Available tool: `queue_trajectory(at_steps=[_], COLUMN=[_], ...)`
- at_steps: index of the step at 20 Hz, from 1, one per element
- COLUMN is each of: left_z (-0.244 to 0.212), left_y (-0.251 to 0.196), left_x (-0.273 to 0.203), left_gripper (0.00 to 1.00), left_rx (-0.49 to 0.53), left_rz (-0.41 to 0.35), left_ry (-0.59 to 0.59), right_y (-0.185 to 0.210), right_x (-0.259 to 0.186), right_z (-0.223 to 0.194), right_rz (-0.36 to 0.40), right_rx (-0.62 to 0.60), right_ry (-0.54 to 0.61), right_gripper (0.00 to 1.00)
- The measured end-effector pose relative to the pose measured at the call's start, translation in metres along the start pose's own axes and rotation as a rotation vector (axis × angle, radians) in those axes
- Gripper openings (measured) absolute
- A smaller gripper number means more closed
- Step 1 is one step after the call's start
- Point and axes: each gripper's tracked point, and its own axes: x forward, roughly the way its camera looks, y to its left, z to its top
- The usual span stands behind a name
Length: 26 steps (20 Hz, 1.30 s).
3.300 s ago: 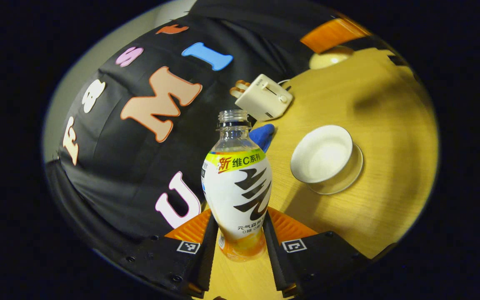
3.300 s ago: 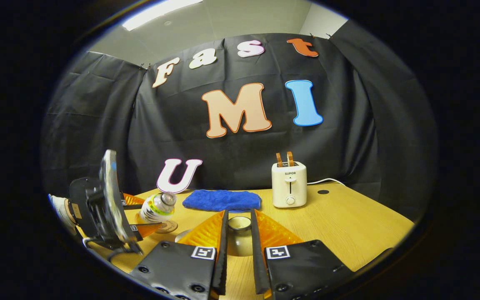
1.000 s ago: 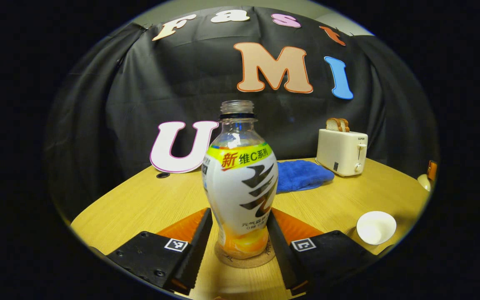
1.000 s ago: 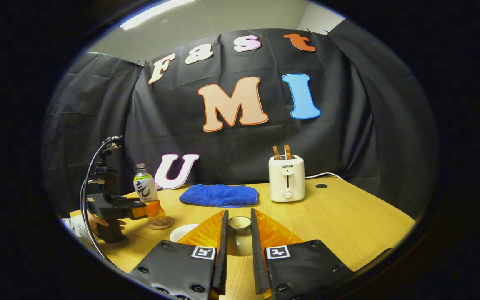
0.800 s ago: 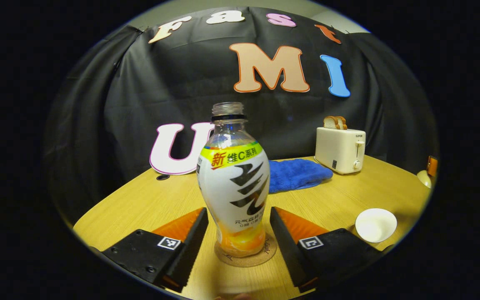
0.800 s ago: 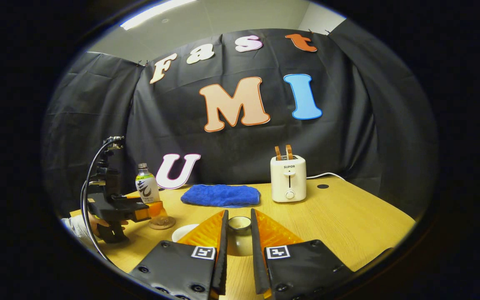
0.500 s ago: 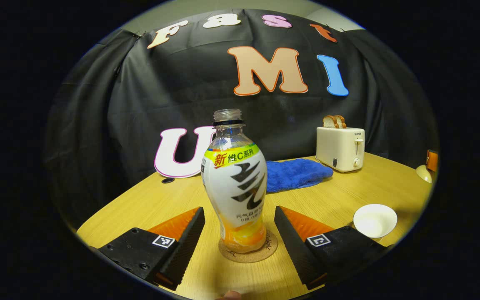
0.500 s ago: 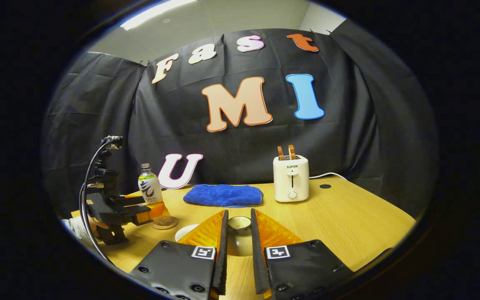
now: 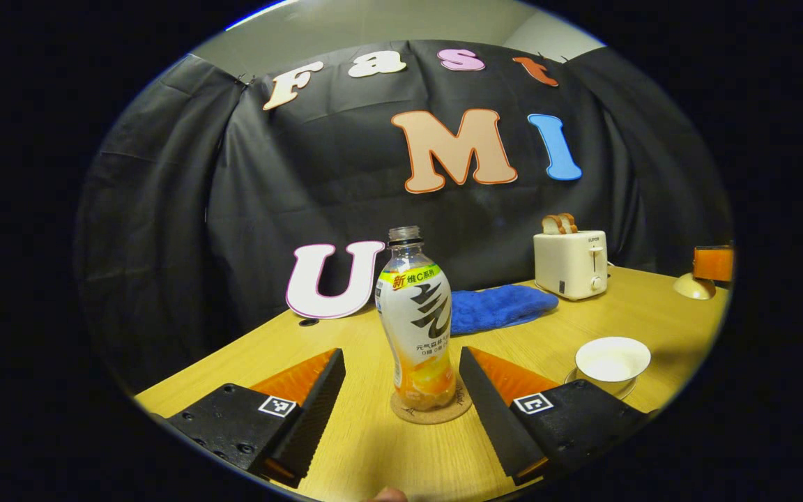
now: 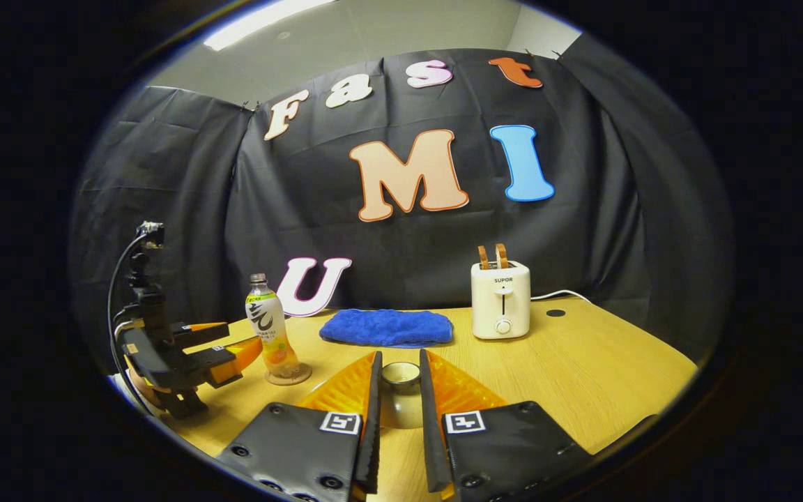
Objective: Open the teacup lid with one hand, grasp the water bottle and pour water into the teacup with the other hand; after pouring, place the water bottle on the coaster and then close the teacup lid.
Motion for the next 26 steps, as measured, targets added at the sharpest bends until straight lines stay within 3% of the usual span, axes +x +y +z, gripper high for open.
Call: queue_trajectory(at_steps=[9,15,26], left_z=[-0.011,-0.006,-0.006], left_y=[0.008,0.012,0.012], left_x=[-0.023,-0.030,-0.029], left_gripper=[0.96,0.96,0.96], left_rx=[-0.033,-0.056,-0.100], left_rz=[0.007,-0.001,-0.025], left_ry=[-0.022,-0.065,-0.070], right_y=[0.043,0.053,0.066], right_x=[0.003,0.010,0.054], right_z=[-0.002,0.004,-0.039], right_rz=[0.085,0.073,0.064], right_rx=[0.003,-0.038,-0.038], right_ry=[-0.016,-0.063,0.000], right_gripper=[0.30,0.29,0.31])
